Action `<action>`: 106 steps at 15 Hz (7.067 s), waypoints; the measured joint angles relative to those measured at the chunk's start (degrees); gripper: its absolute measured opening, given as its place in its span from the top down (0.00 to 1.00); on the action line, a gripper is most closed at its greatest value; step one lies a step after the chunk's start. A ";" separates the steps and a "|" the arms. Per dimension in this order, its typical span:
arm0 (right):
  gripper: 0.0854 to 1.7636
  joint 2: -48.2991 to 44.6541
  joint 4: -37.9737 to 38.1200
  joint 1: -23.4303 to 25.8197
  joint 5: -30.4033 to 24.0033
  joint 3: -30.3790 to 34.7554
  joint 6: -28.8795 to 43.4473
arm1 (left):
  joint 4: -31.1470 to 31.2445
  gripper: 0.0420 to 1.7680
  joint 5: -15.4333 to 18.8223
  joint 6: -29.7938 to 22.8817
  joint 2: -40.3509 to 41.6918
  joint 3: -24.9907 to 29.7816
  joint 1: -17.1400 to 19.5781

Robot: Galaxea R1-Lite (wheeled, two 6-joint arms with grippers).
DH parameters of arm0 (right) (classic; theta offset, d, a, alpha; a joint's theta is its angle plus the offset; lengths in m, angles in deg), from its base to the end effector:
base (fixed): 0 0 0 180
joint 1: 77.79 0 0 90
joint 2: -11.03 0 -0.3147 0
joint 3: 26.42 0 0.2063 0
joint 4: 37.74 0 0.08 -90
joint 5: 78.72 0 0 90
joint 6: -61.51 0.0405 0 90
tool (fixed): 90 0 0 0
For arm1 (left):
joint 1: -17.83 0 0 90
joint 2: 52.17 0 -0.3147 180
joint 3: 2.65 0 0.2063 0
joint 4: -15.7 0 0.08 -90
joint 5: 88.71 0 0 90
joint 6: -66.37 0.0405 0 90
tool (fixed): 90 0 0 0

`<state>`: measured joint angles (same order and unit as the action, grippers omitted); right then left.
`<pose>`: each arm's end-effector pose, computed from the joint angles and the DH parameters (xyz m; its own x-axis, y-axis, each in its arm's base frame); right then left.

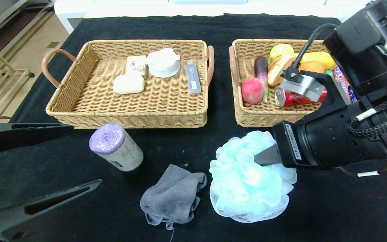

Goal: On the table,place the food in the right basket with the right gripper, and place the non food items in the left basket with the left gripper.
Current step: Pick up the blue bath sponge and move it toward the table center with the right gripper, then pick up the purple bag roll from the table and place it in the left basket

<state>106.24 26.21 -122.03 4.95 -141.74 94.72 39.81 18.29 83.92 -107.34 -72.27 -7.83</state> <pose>0.2183 0.2188 0.3010 0.4367 0.5791 -0.6884 -0.3560 0.8140 0.4589 0.1184 -0.0700 0.2899 0.7232 -0.6718 -0.1605 0.6882 0.6810 0.2505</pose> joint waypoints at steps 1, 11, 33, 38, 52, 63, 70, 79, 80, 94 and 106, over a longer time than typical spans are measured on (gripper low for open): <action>0.87 0.66 -0.66 -0.11 0.13 -0.18 0.04 | 0.00 0.03 0.01 0.02 0.00 0.00 0.00; 0.88 3.90 -1.27 1.00 2.54 -1.29 -0.55 | 0.05 0.03 0.04 0.11 -0.02 0.00 0.00; 0.09 1.26 -0.61 1.19 2.86 -1.54 -7.44 | 0.02 0.03 0.04 0.11 0.05 0.00 0.00; 0.07 -1.79 -0.66 4.41 2.78 -0.22 -15.58 | 0.05 0.03 0.04 0.16 0.05 0.00 0.00; 0.04 -17.15 -11.08 21.59 -14.88 15.49 -35.68 | 0.05 0.03 0.43 0.11 -1.22 0.23 0.00; 0.04 -27.66 -16.37 36.04 -33.13 29.28 -52.49 | 0.05 0.03 -0.29 0.02 -2.82 0.61 -1.27; 0.04 -30.03 -16.29 36.85 -33.06 31.73 -53.30 | -0.04 0.03 -0.49 0.00 -2.29 0.67 -2.17; 0.04 -28.92 -16.09 36.30 -32.91 33.49 -53.43 | 5.49 0.03 -4.86 -0.17 -2.95 -1.99 -2.21; 0.04 -28.70 -16.18 36.41 -32.89 33.44 -53.41 | 9.73 0.03 -6.14 -0.22 -3.21 -4.02 -2.21; 0.04 -26.55 -16.54 37.16 -30.71 32.61 -53.47 | 25.99 0.03 -27.16 -5.84 -15.27 -17.16 -2.04; 0.03 -25.34 -17.48 37.16 -30.72 32.83 -53.47 | 24.53 0.03 -31.32 -10.31 -24.37 -21.16 -1.18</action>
<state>80.90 8.73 -84.87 -25.77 -108.91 41.25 64.33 -13.03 73.61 -131.71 -93.43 -9.01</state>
